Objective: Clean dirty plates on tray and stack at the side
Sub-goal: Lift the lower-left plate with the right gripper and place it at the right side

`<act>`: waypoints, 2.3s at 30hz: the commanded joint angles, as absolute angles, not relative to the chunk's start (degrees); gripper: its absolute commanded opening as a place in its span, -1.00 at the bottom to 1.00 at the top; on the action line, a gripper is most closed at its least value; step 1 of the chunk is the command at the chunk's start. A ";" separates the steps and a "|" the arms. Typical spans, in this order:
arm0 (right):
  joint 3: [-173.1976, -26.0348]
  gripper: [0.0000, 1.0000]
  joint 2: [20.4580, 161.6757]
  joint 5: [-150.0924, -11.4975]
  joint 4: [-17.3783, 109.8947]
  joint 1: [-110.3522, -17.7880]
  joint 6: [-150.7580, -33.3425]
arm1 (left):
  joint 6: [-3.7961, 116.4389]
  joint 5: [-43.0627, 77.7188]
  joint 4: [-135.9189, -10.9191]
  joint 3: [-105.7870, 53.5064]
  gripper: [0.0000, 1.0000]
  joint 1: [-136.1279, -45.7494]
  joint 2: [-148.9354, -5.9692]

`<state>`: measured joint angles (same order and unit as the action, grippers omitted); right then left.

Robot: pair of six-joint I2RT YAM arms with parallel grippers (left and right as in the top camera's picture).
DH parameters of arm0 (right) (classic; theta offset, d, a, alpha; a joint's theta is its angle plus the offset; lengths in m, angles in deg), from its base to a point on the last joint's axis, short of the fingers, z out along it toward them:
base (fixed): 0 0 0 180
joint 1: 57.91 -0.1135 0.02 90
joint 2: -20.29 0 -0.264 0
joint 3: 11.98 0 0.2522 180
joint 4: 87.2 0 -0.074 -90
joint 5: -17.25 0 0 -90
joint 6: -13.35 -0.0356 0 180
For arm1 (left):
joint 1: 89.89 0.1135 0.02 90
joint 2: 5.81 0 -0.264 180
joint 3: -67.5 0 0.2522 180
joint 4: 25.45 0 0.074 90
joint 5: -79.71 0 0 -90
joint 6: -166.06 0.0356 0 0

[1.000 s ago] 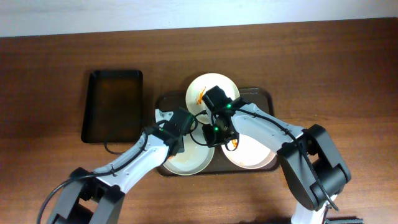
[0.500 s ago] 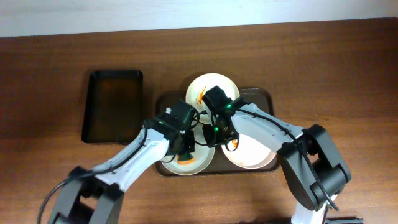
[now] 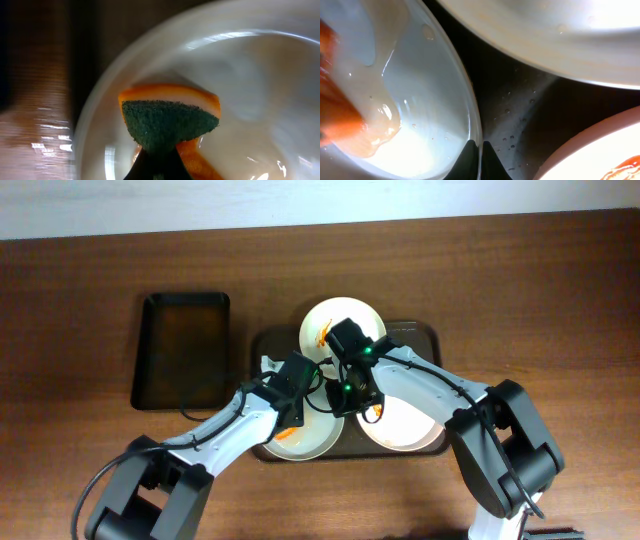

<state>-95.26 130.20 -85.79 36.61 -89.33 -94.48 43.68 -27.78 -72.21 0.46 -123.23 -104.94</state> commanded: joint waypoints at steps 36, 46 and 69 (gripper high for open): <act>-125.07 -0.92 129.83 -36.44 14.29 -102.20 -85.89 | 55.00 -10.45 -74.52 -8.46 -1.00 -86.95 -94.36; -125.07 -0.92 129.85 -19.78 14.42 -114.00 -88.44 | 55.00 -10.41 -74.85 -8.46 -1.00 -85.22 -94.36; -120.83 -0.92 124.69 -97.61 19.43 -34.55 -84.60 | 55.13 -9.62 -72.53 -8.44 -1.00 -85.22 -95.98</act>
<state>-122.38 122.99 -96.61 17.83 -38.81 -85.49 54.04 -10.21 -72.75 -8.61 -85.53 -94.86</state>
